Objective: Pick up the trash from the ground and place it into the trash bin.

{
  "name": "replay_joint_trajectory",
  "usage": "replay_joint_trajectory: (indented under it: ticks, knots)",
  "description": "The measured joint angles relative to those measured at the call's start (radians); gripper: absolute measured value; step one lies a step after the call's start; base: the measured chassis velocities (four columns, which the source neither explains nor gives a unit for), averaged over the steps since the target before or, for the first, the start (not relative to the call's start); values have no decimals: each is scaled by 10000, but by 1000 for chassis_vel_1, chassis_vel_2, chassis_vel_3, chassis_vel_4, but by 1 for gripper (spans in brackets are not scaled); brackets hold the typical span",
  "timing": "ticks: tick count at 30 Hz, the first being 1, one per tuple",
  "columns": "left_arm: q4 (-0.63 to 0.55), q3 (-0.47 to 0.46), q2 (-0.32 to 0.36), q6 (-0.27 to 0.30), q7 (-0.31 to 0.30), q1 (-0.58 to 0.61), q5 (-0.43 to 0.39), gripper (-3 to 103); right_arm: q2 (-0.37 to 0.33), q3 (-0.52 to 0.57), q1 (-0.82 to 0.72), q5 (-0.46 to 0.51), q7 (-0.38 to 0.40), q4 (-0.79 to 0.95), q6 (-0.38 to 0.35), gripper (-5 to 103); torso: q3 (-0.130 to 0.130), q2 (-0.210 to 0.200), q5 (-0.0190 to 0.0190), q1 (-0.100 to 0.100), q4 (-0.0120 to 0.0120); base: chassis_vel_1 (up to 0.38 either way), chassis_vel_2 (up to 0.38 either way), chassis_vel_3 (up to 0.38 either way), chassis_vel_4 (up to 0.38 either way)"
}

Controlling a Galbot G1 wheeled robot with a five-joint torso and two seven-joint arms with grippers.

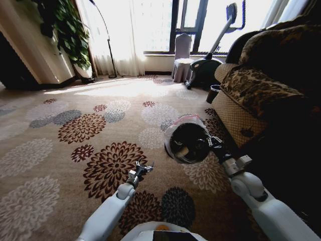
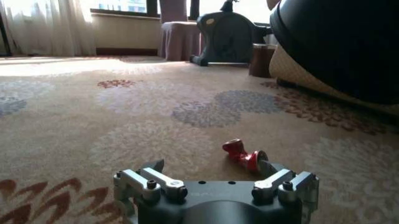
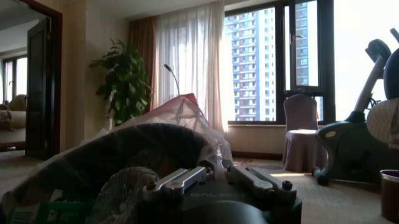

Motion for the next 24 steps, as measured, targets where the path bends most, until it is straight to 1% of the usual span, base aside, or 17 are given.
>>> replay_joint_trajectory:
  ticks: [4,9,11,15,19,21,24]
  knots:
    - [80,97,-99,-1,0,-8,40,100,-25,15,-34,-13,-1,18,-3,0,2,-1,1,4,5,-281,241,292,-248]
    - [157,176,-201,5,4,-27,123,100,37,21,-96,-47,3,63,6,0,4,-1,-1,9,3,-222,138,218,-125]
    - [230,211,-228,7,21,-12,148,100,78,23,-141,-93,1,74,44,0,2,-1,4,3,2,-136,-63,125,74]
    - [398,238,-228,13,57,-87,151,100,116,36,-202,-167,0,74,121,0,-2,0,-4,-3,0,-83,-154,104,141]
    - [491,255,-228,20,64,-200,141,100,144,11,-209,-261,0,64,212,0,-3,0,1,-3,0,-118,-200,115,186]
    - [651,304,-264,23,89,-373,139,100,162,-18,-209,-311,0,60,241,0,-3,0,2,-3,-1,-153,-116,150,107]
    - [1336,487,-397,-59,255,-953,118,100,126,-16,-244,-332,5,69,301,0,0,0,4,0,-4,-106,-94,88,67]
